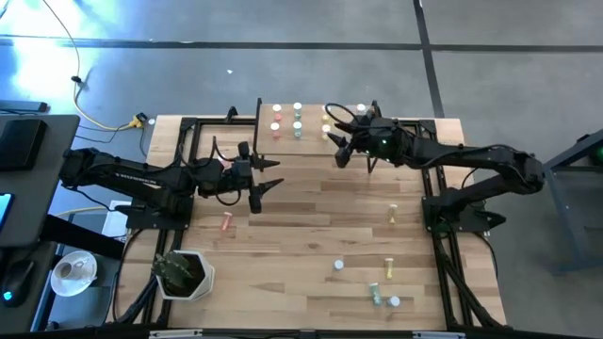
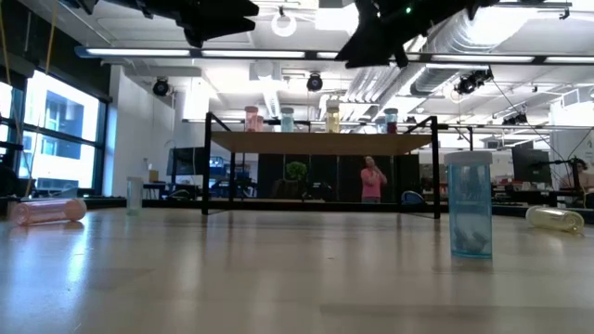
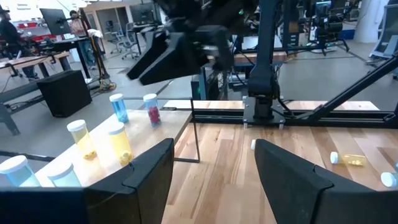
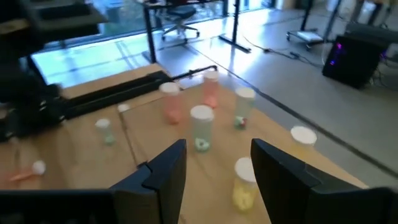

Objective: Pick and place medicine bottles onto shelf by color
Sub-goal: Put the yellow medicine bottle on the shelf

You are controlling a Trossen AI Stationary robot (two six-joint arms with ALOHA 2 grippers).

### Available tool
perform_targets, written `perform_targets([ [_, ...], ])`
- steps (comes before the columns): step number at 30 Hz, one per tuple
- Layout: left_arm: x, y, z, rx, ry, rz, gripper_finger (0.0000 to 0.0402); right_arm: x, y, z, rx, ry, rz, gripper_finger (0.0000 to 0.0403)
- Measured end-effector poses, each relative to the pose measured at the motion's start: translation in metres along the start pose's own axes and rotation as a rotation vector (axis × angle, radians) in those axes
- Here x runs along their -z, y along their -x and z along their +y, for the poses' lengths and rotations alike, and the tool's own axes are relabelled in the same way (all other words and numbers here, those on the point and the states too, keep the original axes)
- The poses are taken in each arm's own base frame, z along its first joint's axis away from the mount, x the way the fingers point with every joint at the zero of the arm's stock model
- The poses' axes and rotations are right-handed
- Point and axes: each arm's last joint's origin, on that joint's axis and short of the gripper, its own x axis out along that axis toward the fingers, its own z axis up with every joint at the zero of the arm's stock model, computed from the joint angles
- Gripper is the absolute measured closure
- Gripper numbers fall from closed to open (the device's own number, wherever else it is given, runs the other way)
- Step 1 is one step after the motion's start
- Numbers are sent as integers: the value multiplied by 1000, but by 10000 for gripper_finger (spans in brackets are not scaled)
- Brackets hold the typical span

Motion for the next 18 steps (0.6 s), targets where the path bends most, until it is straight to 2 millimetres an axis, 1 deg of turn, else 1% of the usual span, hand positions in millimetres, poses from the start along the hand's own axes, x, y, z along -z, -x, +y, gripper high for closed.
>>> perform_targets([
  [4, 0, 0, 0, -2, -1, 2, 186, -2, 15, 13, -56, 54, 4, 231],
  [6, 0, 0, 0, -3, -1, 2, 186, -1, 23, 19, -56, 77, 21, 231],
  [13, 0, 0, 0, -3, 0, 1, 186, 8, 47, 47, -50, 155, 63, 231],
  [18, 0, 0, 0, -3, 0, 1, 186, 20, 59, 59, -24, 221, 147, 231],
])
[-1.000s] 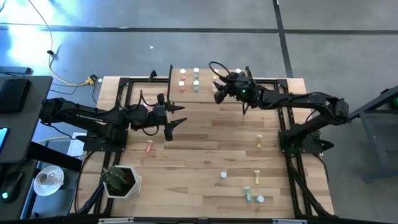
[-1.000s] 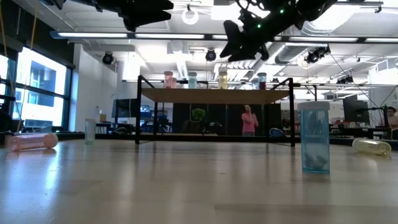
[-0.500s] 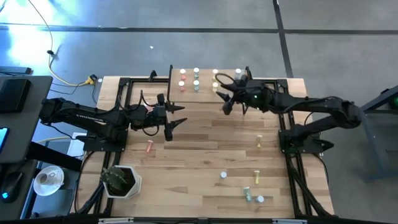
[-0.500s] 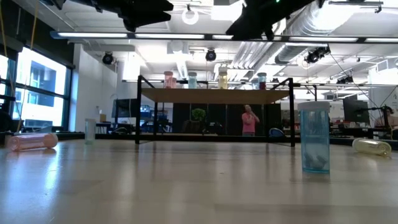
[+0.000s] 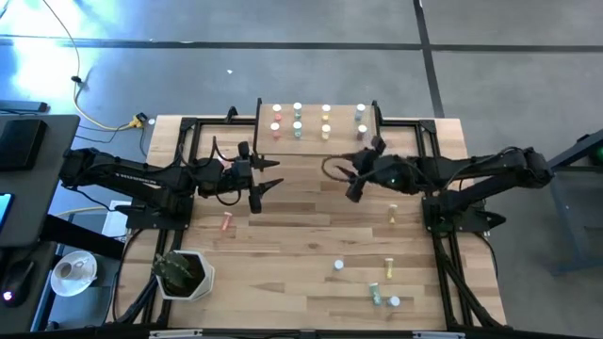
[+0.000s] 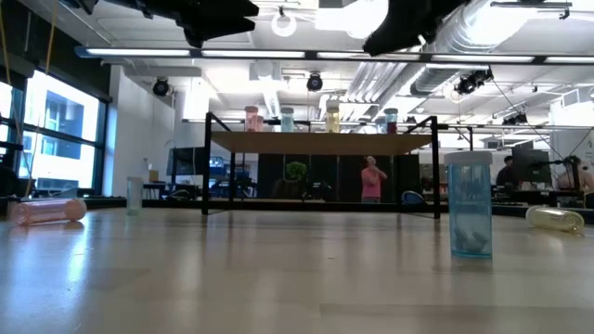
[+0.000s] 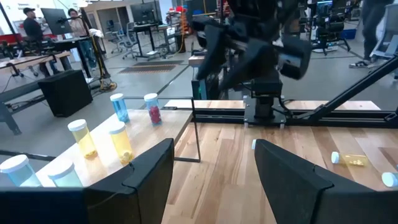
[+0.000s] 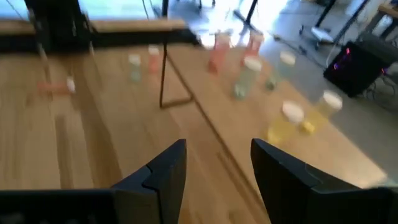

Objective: Pick and place medicine bottles onto shelf by color
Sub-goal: Put the yellow medicine bottle on the shelf

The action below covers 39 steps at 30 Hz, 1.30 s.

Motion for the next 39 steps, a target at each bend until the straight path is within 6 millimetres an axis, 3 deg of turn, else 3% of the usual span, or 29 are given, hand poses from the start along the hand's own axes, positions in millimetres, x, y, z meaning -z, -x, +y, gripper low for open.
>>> perform_targets([
  [13, 0, 0, 0, 1, 0, 1, 186, 25, 26, 29, 66, 46, 120, 231],
  [18, 0, 0, 0, 1, 6, 4, 186, 59, 26, 37, 106, 27, 133, 231],
  [23, 2, 0, 0, 6, 1, 19, 186, 80, 31, 48, 46, -29, 147, 231],
  [33, 6, 0, -1, 9, -11, 57, 186, 97, 50, 63, -21, -121, 177, 231],
  [39, 7, 0, -1, 11, -17, 74, 186, 109, 62, 63, 28, -156, 205, 231],
])
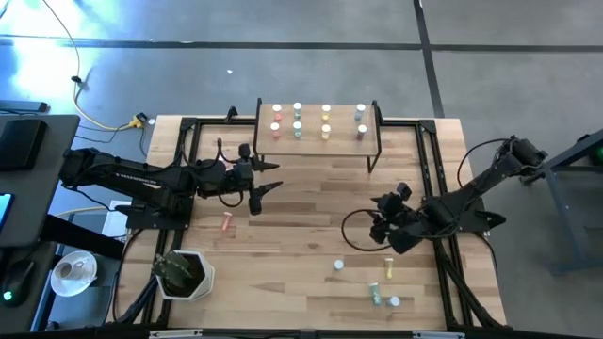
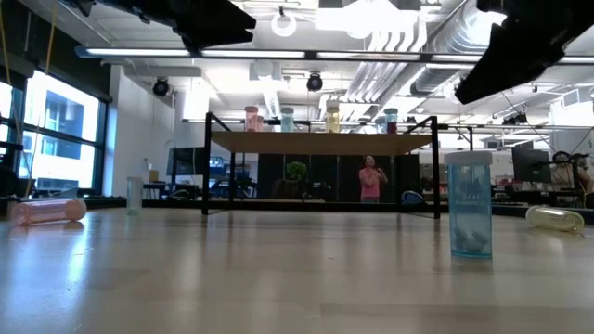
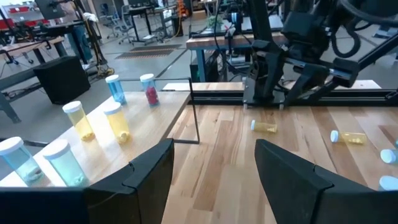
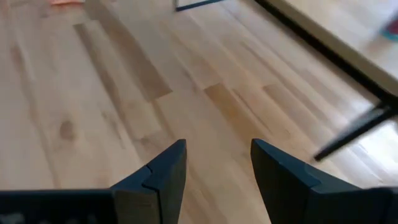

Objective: Pick and place medicine bottles onto shelf by color
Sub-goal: Put the yellow medicine bottle on the shelf

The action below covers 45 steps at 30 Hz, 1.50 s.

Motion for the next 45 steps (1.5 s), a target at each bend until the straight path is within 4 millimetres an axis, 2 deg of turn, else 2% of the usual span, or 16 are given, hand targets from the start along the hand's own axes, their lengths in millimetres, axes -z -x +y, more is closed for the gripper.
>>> perform_targets([
  [8, 0, 0, 0, 0, 0, 0, 186, 14, 8, -18, 168, -22, -18, 231],
  [14, 0, 0, 0, 0, 0, 0, 186, 15, 18, -40, 240, -68, 3, 231],
  [19, 0, 0, 0, 0, 0, 0, 186, 12, 31, -62, 225, -180, 36, 231],
  [25, 0, 0, 0, 0, 0, -1, 186, 10, 42, -77, 141, -324, 90, 231],
  [34, 0, 0, 0, 0, 0, -1, 186, 9, 49, -89, 82, -411, 158, 231],
  [45, 0, 1, -2, 8, -1, 3, 186, 10, 42, -102, 194, -431, 278, 231],
])
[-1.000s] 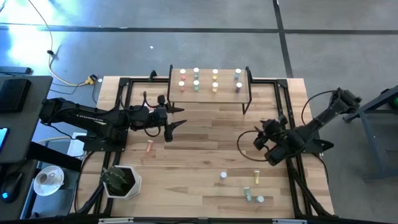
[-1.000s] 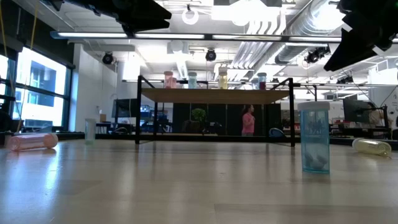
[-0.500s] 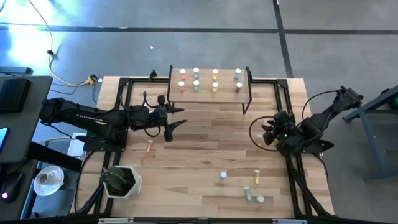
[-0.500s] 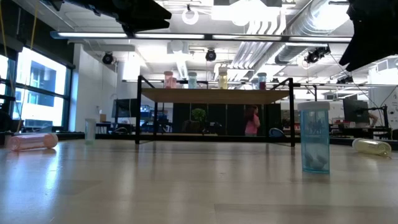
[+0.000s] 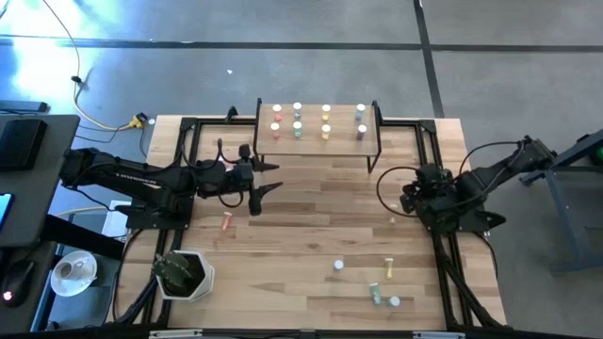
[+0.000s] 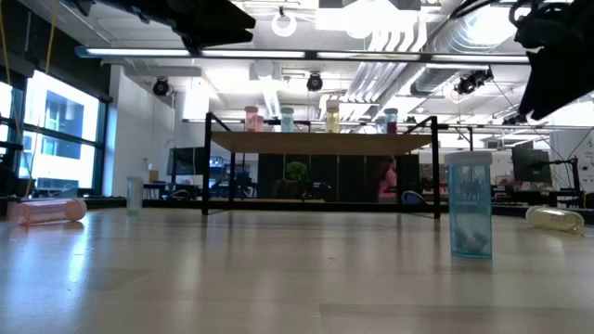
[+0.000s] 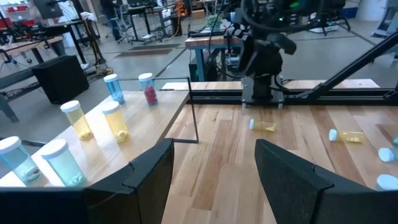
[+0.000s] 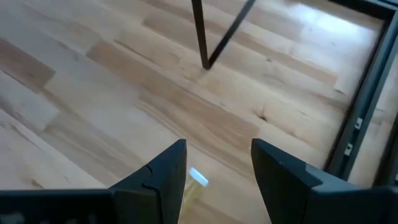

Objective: Pick and place medicine bottles onto shelf by color
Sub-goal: Put the yellow medicine bottle on the shelf

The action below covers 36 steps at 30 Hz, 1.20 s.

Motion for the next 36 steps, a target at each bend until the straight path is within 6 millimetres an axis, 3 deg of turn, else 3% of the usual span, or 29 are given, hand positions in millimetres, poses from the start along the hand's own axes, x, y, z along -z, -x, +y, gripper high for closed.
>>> perform_targets([
  [26, -3, 13, -35, 158, -28, -22, 186, 12, -15, 7, -39, -40, 146, 231],
  [36, -3, 14, -36, 159, -29, -22, 186, 10, -12, 30, -255, -185, 205, 231],
])
